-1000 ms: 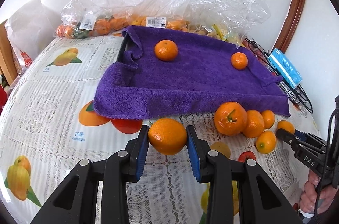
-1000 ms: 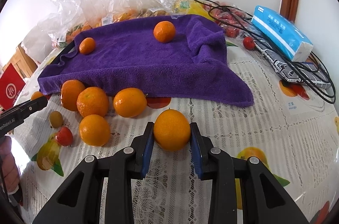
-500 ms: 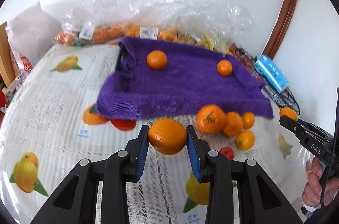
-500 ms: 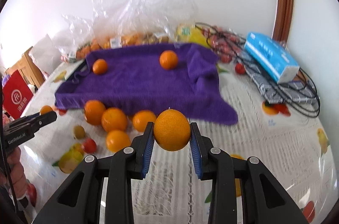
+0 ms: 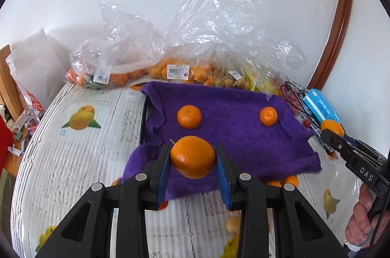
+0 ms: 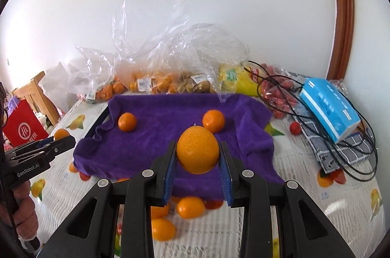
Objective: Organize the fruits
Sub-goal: 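Lift the left tool's orange over the towel while the right tool carries its orange there, then lower the left tool's orange onto the towel while the right tool lowers its orange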
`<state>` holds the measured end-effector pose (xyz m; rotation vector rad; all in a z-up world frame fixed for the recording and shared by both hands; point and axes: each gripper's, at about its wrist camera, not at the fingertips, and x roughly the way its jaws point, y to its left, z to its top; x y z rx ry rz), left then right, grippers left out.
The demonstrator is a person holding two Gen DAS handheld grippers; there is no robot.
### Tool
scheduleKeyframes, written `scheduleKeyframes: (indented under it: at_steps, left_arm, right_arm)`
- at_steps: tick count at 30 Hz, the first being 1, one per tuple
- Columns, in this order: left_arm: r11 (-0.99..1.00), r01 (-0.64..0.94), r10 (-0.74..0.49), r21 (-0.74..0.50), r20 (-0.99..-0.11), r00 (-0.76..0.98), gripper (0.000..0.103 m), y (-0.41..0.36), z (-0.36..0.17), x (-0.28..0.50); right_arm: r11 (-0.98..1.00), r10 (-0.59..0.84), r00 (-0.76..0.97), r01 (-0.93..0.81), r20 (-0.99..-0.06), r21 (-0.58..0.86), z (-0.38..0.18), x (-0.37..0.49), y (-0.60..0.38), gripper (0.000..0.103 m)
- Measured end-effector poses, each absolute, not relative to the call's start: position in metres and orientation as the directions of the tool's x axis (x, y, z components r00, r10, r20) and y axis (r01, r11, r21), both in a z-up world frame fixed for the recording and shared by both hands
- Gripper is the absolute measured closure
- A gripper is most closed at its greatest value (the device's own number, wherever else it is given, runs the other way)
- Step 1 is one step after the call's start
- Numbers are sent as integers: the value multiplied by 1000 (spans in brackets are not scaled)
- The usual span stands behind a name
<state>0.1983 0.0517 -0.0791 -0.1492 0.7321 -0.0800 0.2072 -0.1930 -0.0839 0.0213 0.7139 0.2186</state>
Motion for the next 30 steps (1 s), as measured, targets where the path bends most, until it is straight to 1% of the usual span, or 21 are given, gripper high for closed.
scheduleKeyframes:
  at_steps: [11, 14, 18, 22, 26, 30]
  left_arm:
    - [981, 0, -131, -192, -673, 728, 70, 56, -85, 251]
    - [982, 3, -131, -188, -676, 725, 70, 57, -94, 255]
    - [983, -11, -124, -185, -702, 701, 70, 57, -108, 257]
    - [983, -6, -127, -184, -701, 702, 70, 58, -112, 257]
    - [986, -2, -120, -170, -704, 700, 70, 56, -116, 257]
    - [984, -4, -125, -177, -714, 689, 70, 57, -120, 259]
  right_arm:
    - [975, 218, 719, -193, -660, 112, -96, 257, -184, 70]
    - [973, 225, 706, -194, -671, 123, -108, 262, -185, 70]
    - [976, 211, 685, -181, -697, 117, -123, 265, -188, 70]
    - [983, 175, 699, -165, -693, 82, -126, 263, -191, 70]
    - [977, 212, 679, -166, -703, 134, -131, 267, -196, 70]
    - [982, 183, 681, -156, -709, 104, -134, 269, -194, 70]
